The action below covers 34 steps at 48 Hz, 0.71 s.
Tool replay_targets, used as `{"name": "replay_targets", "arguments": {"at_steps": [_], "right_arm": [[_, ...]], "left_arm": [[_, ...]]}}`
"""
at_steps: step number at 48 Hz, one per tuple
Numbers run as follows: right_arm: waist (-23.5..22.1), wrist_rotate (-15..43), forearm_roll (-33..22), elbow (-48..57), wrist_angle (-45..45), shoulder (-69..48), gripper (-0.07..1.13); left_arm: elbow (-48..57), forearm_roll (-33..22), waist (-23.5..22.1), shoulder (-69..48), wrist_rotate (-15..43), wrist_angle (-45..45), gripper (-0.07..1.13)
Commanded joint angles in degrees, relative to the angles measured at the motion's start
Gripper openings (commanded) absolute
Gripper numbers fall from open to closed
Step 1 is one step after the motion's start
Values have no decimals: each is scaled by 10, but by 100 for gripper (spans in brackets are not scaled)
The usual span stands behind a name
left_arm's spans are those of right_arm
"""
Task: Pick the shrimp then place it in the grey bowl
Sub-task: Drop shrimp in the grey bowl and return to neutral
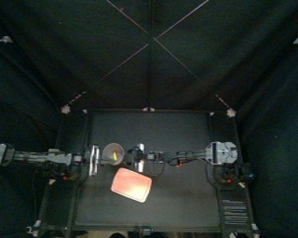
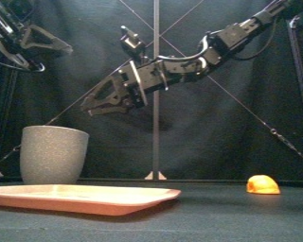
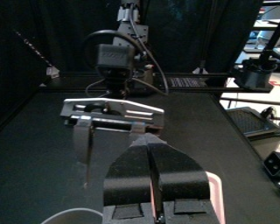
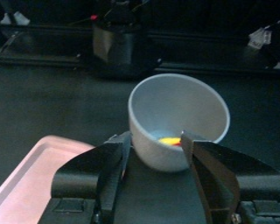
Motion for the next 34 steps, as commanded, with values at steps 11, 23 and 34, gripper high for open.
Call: {"name": "replay_targets", "arguments": {"at_steps": [11, 23, 34], "right_arm": [[34, 2, 24, 128, -6, -143, 86], [62, 1, 77, 225, -6, -242, 86], [74, 2, 112, 293, -6, -310, 86]], "left_arm": [[-5, 6, 2, 3, 1, -5, 12], [6, 5, 2, 3, 0, -5, 12], [12, 4, 3, 3, 1, -4, 12]]}}
